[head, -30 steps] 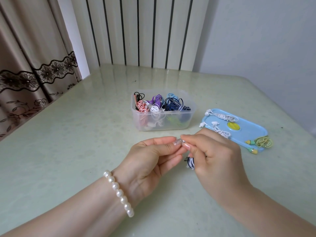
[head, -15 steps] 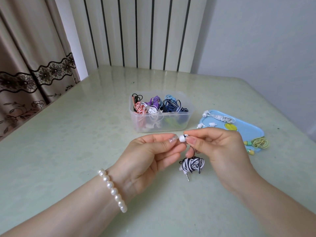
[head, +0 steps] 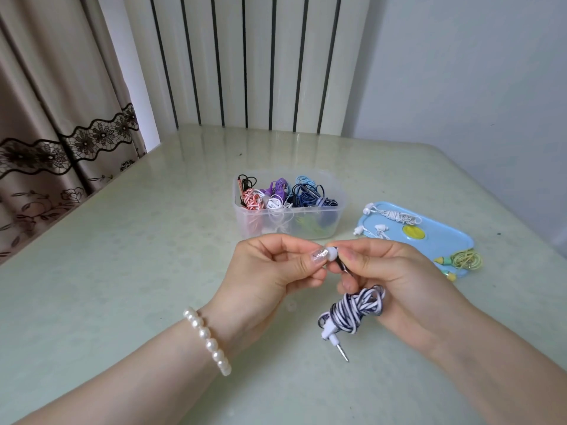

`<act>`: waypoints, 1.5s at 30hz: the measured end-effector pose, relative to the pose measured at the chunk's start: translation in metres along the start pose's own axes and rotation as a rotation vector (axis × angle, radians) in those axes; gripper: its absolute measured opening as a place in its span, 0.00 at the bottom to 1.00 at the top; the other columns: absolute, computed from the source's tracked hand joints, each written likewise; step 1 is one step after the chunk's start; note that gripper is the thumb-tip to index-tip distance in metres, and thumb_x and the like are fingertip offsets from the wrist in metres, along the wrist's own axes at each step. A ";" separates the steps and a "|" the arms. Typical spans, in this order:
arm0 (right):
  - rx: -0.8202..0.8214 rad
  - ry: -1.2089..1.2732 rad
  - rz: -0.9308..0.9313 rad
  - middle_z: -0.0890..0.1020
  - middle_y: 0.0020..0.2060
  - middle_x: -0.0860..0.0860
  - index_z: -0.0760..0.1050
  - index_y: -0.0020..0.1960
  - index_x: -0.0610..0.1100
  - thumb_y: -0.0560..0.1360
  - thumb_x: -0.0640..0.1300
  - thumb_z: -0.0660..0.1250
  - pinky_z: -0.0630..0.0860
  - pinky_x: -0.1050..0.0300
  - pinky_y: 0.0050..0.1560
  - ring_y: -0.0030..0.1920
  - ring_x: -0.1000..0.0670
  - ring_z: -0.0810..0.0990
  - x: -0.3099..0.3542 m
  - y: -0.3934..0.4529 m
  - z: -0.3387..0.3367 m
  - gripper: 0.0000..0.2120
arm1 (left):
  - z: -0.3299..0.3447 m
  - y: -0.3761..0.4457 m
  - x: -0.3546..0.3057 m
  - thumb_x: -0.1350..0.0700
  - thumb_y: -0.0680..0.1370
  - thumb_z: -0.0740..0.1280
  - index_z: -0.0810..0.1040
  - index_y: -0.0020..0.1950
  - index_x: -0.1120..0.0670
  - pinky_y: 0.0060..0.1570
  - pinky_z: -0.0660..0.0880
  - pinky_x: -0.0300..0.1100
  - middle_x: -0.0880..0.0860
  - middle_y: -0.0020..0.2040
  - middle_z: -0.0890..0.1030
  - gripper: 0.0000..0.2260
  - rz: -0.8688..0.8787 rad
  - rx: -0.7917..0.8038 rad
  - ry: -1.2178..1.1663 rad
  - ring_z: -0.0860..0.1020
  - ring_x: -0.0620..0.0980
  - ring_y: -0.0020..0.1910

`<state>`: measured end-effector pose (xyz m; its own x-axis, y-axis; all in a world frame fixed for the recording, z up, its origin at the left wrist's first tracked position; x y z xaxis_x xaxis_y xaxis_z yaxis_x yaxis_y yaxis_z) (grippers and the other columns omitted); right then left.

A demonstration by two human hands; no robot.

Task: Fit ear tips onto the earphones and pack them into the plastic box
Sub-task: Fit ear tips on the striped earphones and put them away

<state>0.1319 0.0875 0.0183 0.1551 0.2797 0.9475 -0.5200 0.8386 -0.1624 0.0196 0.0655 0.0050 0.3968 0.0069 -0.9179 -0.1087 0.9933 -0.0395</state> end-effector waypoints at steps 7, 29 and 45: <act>-0.101 -0.024 -0.029 0.79 0.28 0.45 0.79 0.41 0.33 0.63 0.35 0.66 0.69 0.66 0.22 0.21 0.54 0.73 -0.003 0.002 -0.005 0.09 | 0.000 0.001 -0.002 0.62 0.60 0.70 0.82 0.32 0.60 0.33 0.78 0.36 0.58 0.31 0.82 0.03 0.054 -0.016 0.067 0.79 0.47 0.27; -0.144 -0.041 -0.196 0.82 0.30 0.48 0.79 0.42 0.39 0.65 0.37 0.68 0.70 0.64 0.31 0.26 0.56 0.76 0.060 0.024 -0.003 0.06 | -0.029 0.014 -0.033 0.60 0.75 0.66 0.82 0.38 0.56 0.35 0.74 0.35 0.51 0.34 0.83 0.08 0.228 -0.165 0.343 0.76 0.43 0.31; -0.321 -0.295 -0.298 0.81 0.34 0.47 0.79 0.37 0.43 0.72 0.35 0.68 0.72 0.65 0.31 0.27 0.56 0.77 0.077 0.119 0.000 0.07 | -0.056 0.032 -0.017 0.59 0.72 0.72 0.81 0.31 0.50 0.27 0.66 0.31 0.43 0.25 0.77 0.09 0.186 -0.148 0.748 0.69 0.37 0.22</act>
<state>0.0818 0.2089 0.0724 -0.0102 -0.0980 0.9951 -0.1989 0.9755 0.0940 -0.0412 0.0909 -0.0030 -0.3535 0.0397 -0.9346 -0.2543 0.9574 0.1369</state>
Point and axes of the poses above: each hand's wrist, its own y-axis towards the middle knuckle, its own z-axis out of the palm, x = y × z, the point moved 8 cm from there along y, towards the middle knuckle
